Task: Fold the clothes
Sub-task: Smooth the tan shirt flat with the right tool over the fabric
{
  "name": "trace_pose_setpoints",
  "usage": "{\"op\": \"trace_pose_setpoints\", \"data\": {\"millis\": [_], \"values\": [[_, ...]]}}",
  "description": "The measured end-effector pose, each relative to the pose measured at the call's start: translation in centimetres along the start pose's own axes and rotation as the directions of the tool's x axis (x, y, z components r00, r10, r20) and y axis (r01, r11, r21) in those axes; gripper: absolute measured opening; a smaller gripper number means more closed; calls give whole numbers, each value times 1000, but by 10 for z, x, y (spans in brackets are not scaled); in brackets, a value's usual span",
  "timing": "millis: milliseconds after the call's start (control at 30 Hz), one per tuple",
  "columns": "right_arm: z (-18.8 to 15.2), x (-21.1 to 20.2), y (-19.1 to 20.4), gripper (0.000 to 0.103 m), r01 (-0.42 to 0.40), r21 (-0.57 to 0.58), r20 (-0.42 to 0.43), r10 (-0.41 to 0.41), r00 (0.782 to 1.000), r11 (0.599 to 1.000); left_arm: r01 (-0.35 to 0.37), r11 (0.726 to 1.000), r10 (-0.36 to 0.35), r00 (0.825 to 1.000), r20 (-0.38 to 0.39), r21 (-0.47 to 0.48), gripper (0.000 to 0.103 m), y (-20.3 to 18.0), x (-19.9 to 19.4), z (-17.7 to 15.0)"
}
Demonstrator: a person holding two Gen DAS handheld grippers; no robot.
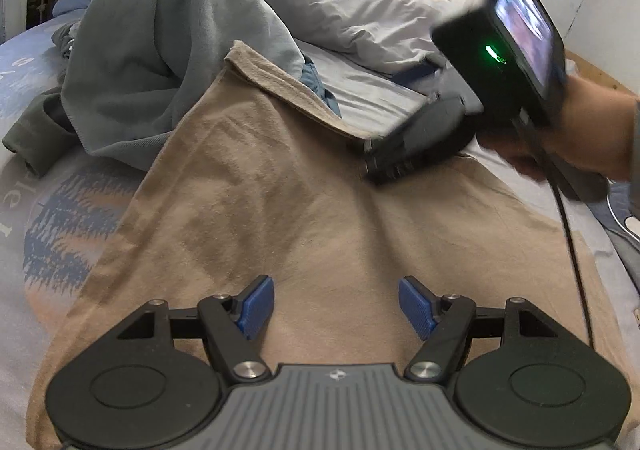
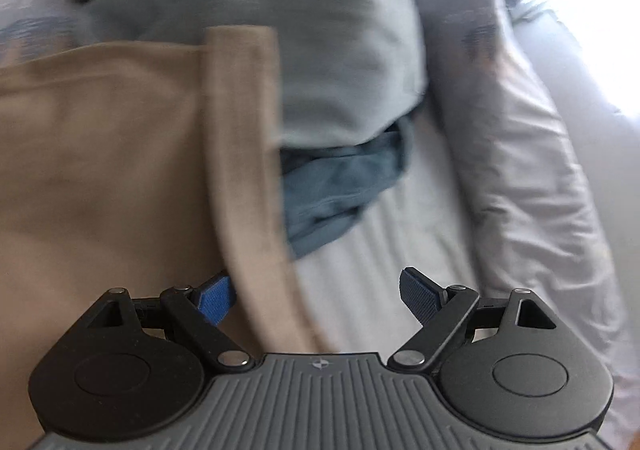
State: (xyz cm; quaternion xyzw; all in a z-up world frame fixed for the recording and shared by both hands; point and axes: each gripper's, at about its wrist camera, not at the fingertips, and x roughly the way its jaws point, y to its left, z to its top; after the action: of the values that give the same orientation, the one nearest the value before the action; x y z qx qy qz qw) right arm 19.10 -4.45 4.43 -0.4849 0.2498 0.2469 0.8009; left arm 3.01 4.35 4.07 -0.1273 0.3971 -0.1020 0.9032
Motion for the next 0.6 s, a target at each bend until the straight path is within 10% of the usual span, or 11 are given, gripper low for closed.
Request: {"op": "trace_pose_setpoints", "data": {"millis": [200, 600], "values": [[13, -8, -27, 87, 213, 143, 46, -222, 974, 966, 21, 999, -21, 1000, -7, -25, 68, 11, -6, 4], [3, -111, -36, 87, 274, 371, 56, -316, 947, 887, 91, 995, -90, 995, 37, -28, 68, 24, -28, 9]]}}
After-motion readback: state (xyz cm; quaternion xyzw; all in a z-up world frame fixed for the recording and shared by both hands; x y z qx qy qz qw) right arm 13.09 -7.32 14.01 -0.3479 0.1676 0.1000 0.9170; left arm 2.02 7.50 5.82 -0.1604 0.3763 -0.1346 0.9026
